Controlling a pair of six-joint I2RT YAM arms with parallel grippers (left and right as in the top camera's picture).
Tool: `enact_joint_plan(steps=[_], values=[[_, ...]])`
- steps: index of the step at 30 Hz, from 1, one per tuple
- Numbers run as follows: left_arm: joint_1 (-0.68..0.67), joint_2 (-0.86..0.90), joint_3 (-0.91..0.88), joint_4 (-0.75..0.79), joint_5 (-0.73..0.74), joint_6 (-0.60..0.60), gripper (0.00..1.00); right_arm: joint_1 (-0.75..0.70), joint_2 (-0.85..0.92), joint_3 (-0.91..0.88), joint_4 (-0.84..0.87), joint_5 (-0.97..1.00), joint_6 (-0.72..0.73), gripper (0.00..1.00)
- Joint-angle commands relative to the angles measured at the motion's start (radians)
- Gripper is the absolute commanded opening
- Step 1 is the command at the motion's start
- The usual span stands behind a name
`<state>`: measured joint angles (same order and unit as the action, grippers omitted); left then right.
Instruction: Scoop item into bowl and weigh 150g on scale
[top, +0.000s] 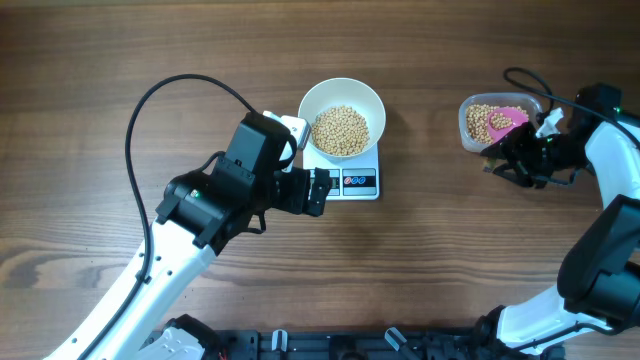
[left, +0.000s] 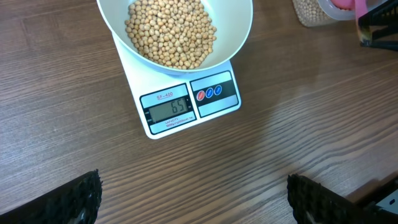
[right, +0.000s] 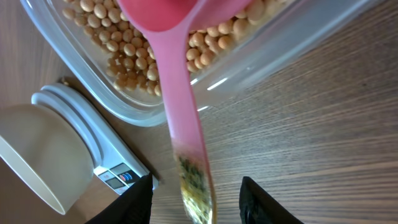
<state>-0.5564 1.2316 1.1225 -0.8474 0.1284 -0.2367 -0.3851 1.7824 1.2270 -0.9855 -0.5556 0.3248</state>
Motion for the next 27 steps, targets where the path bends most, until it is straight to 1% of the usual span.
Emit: enact_joint_plan(steps=[1,3,5,6,9,10,13,16,19,21,24,27], values=[[-0.005,-0.001,-0.004,0.002,-0.010,0.021,1.00,-0.002,0.014,-0.027,0.019,-0.030,-0.003,0.39],[-0.005,-0.001,-0.004,0.002,-0.010,0.021,1.00,-0.002,0.014,-0.041,0.027,-0.031,-0.003,0.35],[-0.005,-0.001,-0.004,0.002,-0.010,0.021,1.00,-0.002,0.014,-0.050,0.029,-0.030,-0.006,0.24],[-0.005,-0.001,-0.004,0.002,-0.010,0.021,1.00,-0.002,0.014,-0.050,0.031,-0.030,-0.007,0.21],[-0.005,-0.001,-0.004,0.002,-0.010,0.021,1.00,-0.002,0.014,-0.050,0.050,-0.030,-0.006,0.20],[-0.005,-0.001,-0.004,0.002,-0.010,0.021,1.00,-0.002,0.014,-0.050,0.056,-0.030,-0.006,0.18],[-0.005,-0.001,-0.004,0.002,-0.010,0.021,1.00,-0.002,0.014,-0.050,0.063,-0.029,-0.010,0.04],[-0.005,-0.001,-0.004,0.002,-0.010,0.021,1.00,-0.002,0.014,-0.049,0.060,-0.018,-0.016,0.04],[-0.005,-0.001,-0.004,0.002,-0.010,0.021,1.00,-0.002,0.013,-0.036,0.037,-0.018,-0.066,0.04],[-0.005,-0.001,-0.004,0.002,-0.010,0.021,1.00,-0.002,0.013,-0.013,0.000,-0.005,-0.090,0.04],[-0.005,-0.001,-0.004,0.002,-0.010,0.021,1.00,-0.002,0.011,0.029,-0.056,0.027,-0.091,0.05],[-0.005,-0.001,-0.004,0.002,-0.010,0.021,1.00,-0.002,0.009,0.092,-0.120,0.035,-0.151,0.04]])
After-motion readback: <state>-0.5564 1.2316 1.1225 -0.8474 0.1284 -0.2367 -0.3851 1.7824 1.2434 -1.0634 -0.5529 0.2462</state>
